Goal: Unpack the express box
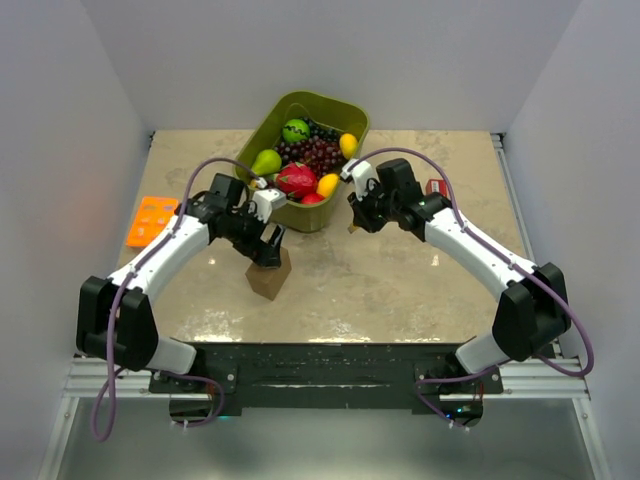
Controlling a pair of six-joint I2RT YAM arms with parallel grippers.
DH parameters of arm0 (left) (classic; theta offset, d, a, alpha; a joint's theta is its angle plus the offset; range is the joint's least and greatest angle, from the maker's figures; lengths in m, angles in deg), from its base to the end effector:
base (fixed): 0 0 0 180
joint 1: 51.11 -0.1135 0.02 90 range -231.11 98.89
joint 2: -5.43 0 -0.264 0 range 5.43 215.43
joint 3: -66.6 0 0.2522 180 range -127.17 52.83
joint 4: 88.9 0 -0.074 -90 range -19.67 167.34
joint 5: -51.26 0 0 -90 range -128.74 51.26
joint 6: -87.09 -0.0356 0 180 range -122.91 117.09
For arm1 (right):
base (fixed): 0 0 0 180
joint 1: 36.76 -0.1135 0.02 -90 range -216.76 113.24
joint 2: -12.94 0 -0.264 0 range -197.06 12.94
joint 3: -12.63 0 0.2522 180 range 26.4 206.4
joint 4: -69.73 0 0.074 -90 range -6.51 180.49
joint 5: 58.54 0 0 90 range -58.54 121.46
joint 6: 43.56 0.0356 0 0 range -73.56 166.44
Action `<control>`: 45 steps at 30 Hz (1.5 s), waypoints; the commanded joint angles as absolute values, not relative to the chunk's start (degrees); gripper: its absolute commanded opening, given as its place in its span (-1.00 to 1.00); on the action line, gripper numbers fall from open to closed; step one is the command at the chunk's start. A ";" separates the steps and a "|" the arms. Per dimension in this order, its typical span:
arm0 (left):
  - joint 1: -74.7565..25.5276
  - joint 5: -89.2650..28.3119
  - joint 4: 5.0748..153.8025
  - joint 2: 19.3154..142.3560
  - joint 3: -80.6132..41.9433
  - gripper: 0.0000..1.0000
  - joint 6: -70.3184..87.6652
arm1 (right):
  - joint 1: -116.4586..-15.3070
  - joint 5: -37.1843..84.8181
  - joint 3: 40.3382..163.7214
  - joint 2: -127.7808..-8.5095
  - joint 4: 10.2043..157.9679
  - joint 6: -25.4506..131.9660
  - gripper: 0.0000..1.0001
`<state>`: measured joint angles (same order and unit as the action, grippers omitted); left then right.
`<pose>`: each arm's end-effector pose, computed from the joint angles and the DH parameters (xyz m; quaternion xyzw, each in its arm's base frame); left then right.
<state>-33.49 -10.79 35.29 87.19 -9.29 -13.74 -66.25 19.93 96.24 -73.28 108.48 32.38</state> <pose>0.2647 -0.1016 0.2562 0.2885 0.8975 -0.2478 0.2231 0.2892 0.1717 0.2935 -0.3747 0.8266 0.1457 0.3938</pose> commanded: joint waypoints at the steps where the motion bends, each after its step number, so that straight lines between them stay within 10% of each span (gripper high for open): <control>1: -32.04 -16.06 34.18 86.29 -8.51 1.00 -11.26 | -65.94 19.07 96.18 -72.41 106.34 33.08 -1.00; 18: -26.59 -18.09 40.41 80.06 -1.67 0.69 -27.14 | -64.97 16.17 102.15 -73.55 106.96 38.52 -1.00; 33: -27.74 -3.94 43.94 73.28 0.98 0.65 -39.90 | -60.06 -4.55 96.27 -74.78 83.67 83.61 -1.00; 38: -27.74 -11.03 42.45 77.57 -1.48 0.99 -35.62 | -56.54 -5.98 98.90 -74.43 86.30 80.19 -1.00; 45: -27.38 -20.37 39.01 83.31 -2.20 1.00 -27.78 | -56.09 -4.24 97.94 -70.58 84.02 79.84 -1.00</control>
